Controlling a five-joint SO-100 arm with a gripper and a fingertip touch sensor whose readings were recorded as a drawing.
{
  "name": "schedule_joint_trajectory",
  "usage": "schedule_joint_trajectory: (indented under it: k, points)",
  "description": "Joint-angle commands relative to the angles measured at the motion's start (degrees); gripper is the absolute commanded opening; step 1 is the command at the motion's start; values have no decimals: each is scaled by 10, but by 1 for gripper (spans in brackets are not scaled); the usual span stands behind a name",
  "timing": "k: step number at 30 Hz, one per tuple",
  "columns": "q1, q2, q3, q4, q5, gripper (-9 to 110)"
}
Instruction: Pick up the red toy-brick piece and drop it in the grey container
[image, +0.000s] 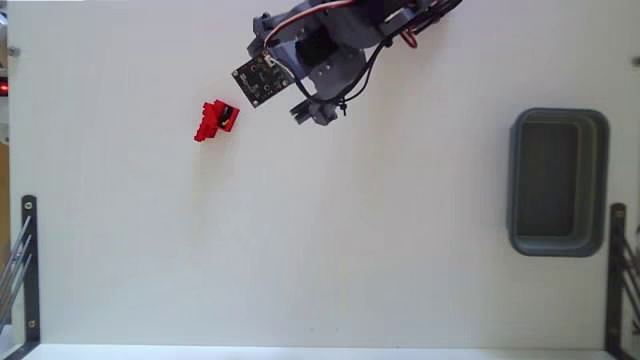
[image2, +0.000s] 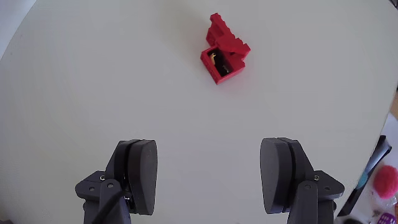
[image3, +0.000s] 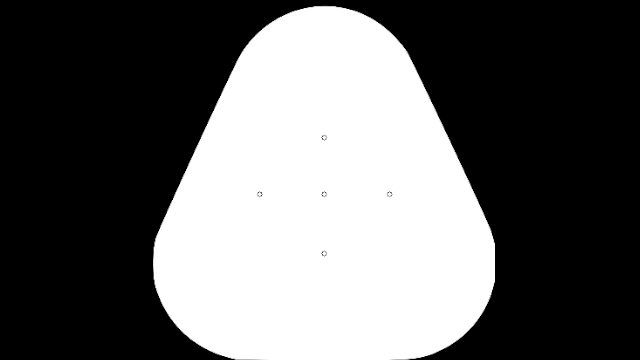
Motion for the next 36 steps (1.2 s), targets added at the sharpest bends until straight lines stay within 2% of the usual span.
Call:
schedule_joint_trajectory:
  k: [1,14,36]
  points:
    - [9,19,1,11,3,110]
    - [9,10,0,3,3,110]
    - [9,-248,-87,-168,3,110]
